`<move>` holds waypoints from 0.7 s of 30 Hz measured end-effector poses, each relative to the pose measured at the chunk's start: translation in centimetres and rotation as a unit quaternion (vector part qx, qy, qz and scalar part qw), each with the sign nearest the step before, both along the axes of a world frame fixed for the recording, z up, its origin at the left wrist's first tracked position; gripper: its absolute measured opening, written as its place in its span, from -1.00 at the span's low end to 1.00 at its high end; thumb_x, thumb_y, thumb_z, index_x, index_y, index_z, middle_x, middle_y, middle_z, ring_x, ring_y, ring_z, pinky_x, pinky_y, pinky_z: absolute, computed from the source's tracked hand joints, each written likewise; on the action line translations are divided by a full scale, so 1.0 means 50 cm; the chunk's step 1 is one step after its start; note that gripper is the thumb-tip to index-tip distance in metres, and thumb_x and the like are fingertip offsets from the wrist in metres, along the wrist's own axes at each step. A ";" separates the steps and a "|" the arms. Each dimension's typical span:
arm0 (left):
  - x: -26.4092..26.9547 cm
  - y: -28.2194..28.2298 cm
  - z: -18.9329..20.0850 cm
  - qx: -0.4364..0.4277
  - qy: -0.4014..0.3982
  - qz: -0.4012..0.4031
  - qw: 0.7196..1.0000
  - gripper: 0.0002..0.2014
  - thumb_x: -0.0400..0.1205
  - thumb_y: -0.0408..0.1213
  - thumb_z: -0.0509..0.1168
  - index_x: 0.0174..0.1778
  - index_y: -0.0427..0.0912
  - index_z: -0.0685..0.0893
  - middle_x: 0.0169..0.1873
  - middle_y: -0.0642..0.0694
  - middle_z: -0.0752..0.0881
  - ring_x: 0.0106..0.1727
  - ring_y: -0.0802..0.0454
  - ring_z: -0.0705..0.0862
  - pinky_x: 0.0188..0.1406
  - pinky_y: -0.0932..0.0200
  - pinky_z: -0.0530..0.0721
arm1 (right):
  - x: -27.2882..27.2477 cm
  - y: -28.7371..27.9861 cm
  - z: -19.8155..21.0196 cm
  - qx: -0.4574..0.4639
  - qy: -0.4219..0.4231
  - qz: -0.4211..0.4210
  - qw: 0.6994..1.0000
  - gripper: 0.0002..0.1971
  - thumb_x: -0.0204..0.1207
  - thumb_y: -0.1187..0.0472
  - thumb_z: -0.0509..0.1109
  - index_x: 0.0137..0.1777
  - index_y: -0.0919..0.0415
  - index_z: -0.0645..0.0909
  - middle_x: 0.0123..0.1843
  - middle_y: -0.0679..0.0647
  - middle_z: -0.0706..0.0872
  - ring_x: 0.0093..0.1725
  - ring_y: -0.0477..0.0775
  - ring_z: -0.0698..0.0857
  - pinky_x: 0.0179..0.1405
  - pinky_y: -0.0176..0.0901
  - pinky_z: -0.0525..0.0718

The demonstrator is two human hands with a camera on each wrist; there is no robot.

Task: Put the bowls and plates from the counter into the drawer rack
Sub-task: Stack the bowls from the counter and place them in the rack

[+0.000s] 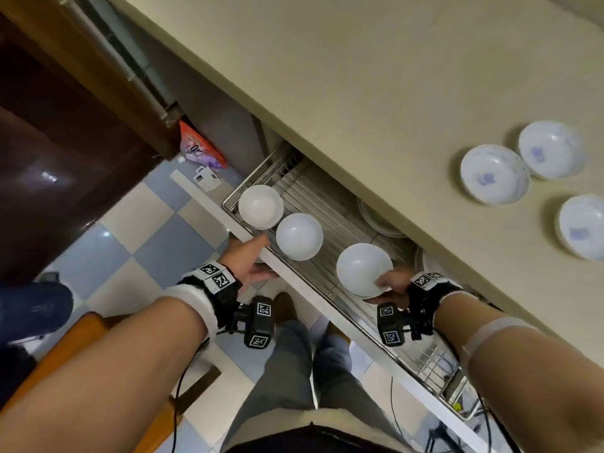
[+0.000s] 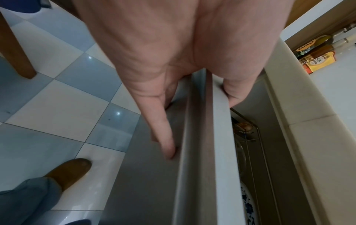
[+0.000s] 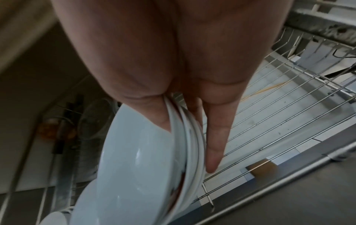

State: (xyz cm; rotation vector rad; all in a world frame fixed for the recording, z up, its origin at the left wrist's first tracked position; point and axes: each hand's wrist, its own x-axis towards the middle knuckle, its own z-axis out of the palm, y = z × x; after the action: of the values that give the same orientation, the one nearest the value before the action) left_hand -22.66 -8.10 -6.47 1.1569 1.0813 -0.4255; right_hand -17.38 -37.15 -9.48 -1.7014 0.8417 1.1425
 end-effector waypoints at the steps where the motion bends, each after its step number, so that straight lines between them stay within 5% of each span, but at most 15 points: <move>1: -0.007 -0.001 -0.006 0.000 -0.002 0.002 1.000 -0.56 0.61 -0.33 0.38 0.44 -0.12 0.58 0.23 -0.29 0.76 0.11 -0.31 0.79 -0.27 -0.10 0.83 | 0.001 0.001 -0.022 0.002 0.001 -0.003 1.000 -0.53 0.56 0.56 0.28 0.47 0.40 0.38 0.32 0.34 0.57 -0.14 0.11 0.70 -0.26 -0.04 0.85; 5: -0.018 -0.005 -0.023 0.006 -0.010 0.011 1.000 -0.58 0.64 -0.29 0.36 0.44 -0.05 0.56 0.10 -0.21 0.74 0.14 -0.33 0.79 -0.19 -0.14 0.85 | 0.007 0.010 -0.106 0.069 0.017 -0.059 0.996 -0.37 0.55 0.65 0.14 0.59 0.22 0.30 0.48 0.32 0.36 0.48 0.61 0.42 0.21 0.42 0.66; 12: -0.016 -0.001 -0.037 0.030 -0.010 0.006 0.999 -0.45 0.58 -0.21 0.39 0.54 -0.06 0.52 -0.01 -0.13 0.81 0.03 -0.24 0.86 -0.09 -0.17 0.85 | 0.007 0.043 -0.194 0.101 0.034 -0.033 0.994 -0.29 0.56 0.62 0.15 0.65 0.06 0.25 0.59 0.31 0.33 0.48 0.62 0.42 -0.45 0.23 0.78; 14: -0.016 -0.005 -0.035 0.036 -0.012 0.008 0.999 -0.46 0.59 -0.21 0.39 0.53 -0.08 0.52 -0.09 -0.10 0.82 0.00 -0.21 0.86 -0.09 -0.15 0.85 | 0.003 0.049 -0.214 0.097 0.025 -0.017 0.995 -0.28 0.55 0.61 0.18 0.65 0.03 0.26 0.58 0.30 0.37 0.46 0.61 0.44 -0.42 0.26 0.79; 18: -0.019 -0.009 -0.032 0.037 -0.015 0.008 0.999 -0.44 0.60 -0.21 0.39 0.56 -0.11 0.50 -0.06 -0.11 0.81 0.06 -0.23 0.83 -0.04 -0.16 0.85 | 0.006 0.049 -0.226 0.096 0.021 -0.006 0.995 -0.28 0.56 0.59 0.23 0.66 0.05 0.25 0.56 0.33 0.39 0.38 0.58 0.49 -0.03 0.46 0.69; 21: -0.020 -0.008 -0.033 0.035 -0.013 0.013 0.999 -0.42 0.60 -0.20 0.39 0.57 -0.11 0.48 -0.04 -0.13 0.80 0.07 -0.24 0.83 -0.02 -0.17 0.84 | 0.006 0.050 -0.220 0.114 0.028 -0.022 0.993 -0.33 0.60 0.57 0.18 0.66 0.09 0.26 0.55 0.34 0.39 0.38 0.60 0.47 -0.20 0.45 0.75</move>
State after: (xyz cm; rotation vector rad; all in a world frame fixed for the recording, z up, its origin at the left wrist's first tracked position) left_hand -23.68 -8.51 -8.10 1.2057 1.0940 -0.3538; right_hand -17.07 -34.67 -20.49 -1.4631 0.7480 1.2121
